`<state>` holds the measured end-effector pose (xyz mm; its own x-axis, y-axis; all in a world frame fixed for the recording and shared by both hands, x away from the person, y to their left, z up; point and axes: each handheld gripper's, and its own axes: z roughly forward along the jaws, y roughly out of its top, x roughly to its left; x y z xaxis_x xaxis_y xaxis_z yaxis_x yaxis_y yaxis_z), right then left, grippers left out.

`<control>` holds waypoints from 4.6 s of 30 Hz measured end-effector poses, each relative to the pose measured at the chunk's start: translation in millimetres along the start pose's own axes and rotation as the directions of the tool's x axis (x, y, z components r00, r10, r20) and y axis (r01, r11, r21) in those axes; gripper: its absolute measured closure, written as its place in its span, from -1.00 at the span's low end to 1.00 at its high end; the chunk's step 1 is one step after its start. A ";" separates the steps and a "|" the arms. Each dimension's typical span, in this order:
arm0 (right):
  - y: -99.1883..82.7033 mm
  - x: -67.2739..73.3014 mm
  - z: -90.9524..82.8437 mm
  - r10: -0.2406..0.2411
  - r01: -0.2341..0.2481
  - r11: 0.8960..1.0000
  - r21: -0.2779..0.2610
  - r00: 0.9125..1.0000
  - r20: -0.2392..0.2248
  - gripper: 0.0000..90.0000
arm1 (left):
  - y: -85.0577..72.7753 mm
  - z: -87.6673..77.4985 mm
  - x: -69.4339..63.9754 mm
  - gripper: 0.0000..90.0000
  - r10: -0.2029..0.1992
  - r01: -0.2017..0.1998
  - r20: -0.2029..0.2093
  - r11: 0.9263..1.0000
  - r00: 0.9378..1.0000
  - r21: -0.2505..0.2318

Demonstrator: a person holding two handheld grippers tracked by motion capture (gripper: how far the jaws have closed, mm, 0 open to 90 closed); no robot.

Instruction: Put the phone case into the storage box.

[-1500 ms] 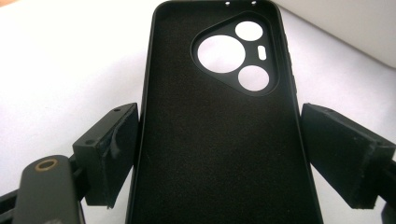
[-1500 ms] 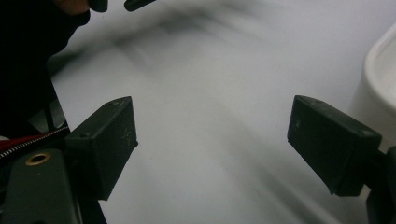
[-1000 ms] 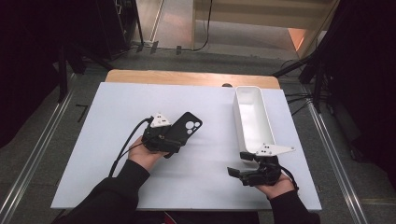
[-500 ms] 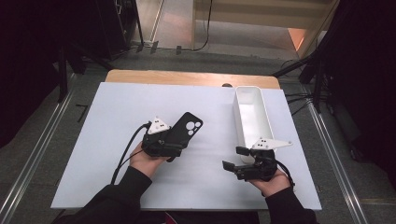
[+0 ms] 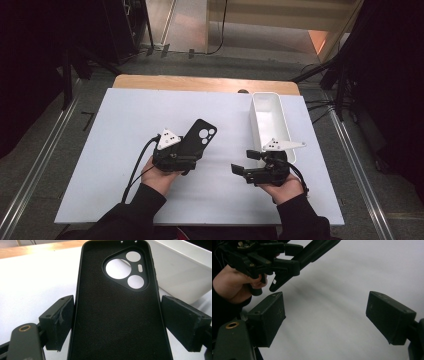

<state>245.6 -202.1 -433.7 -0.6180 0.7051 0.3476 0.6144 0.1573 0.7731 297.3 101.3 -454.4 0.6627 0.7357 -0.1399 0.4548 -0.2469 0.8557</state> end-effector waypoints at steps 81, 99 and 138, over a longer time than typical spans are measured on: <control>66.0 -15.5 83.4 0.169 -0.167 0.984 0.062 0.985 -0.028 -0.17 | -21.2 3.7 -23.8 -0.69 -0.034 0.031 -0.032 0.995 0.999 -0.090; 70.5 -20.8 83.1 0.308 -0.301 0.948 0.105 0.950 -0.052 0.32 | -28.2 4.4 -30.0 -0.70 -0.118 0.117 -0.007 0.987 0.993 -0.106; 79.0 -11.5 69.9 0.344 -0.335 0.936 0.109 0.935 -0.082 0.66 | -24.6 8.1 -32.1 -1.00 -0.105 0.110 0.061 0.990 0.993 -0.085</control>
<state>335.5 -149.5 -413.7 -0.4064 0.6573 0.6347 0.8355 -0.0138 0.5493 269.6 78.6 -475.0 0.6460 0.7179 -0.2595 0.4730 -0.1096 0.8742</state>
